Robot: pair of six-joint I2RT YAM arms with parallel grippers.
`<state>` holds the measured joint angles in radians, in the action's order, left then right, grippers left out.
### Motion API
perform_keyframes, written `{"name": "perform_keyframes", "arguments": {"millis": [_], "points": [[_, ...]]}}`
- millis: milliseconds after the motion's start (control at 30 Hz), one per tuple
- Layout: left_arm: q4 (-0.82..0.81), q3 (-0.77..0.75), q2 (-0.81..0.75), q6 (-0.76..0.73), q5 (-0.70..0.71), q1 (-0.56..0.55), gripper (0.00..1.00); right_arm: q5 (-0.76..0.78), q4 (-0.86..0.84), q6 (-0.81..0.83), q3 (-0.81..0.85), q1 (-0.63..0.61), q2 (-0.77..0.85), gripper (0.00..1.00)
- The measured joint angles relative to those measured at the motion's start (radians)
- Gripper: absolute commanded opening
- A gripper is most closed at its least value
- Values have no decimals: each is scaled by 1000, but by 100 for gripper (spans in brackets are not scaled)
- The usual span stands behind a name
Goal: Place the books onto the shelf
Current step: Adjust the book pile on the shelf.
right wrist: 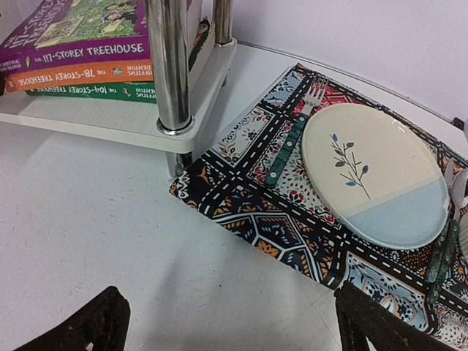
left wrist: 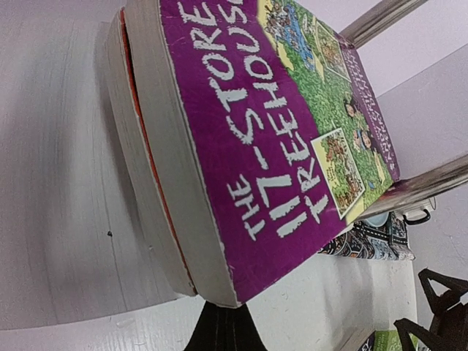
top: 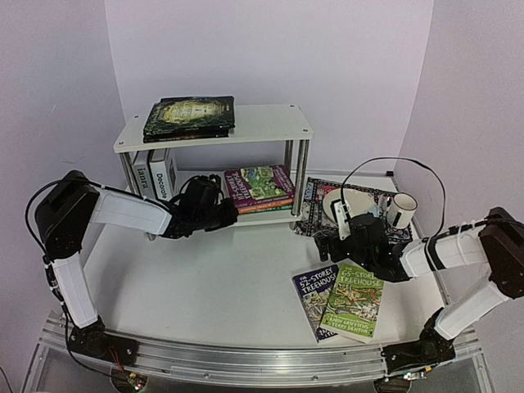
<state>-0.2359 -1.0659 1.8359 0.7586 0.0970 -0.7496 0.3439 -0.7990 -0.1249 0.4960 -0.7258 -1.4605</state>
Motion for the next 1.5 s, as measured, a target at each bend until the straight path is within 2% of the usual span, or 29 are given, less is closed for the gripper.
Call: {"name": "perform_keyframes", "arguments": {"millis": [867, 1500], "points": [[-1, -24, 17, 0, -120, 12, 0, 0, 15, 1, 10, 0, -21, 98], [0, -18, 17, -20, -71, 31, 0, 0, 18, 6, 21, 0, -24, 98]]}}
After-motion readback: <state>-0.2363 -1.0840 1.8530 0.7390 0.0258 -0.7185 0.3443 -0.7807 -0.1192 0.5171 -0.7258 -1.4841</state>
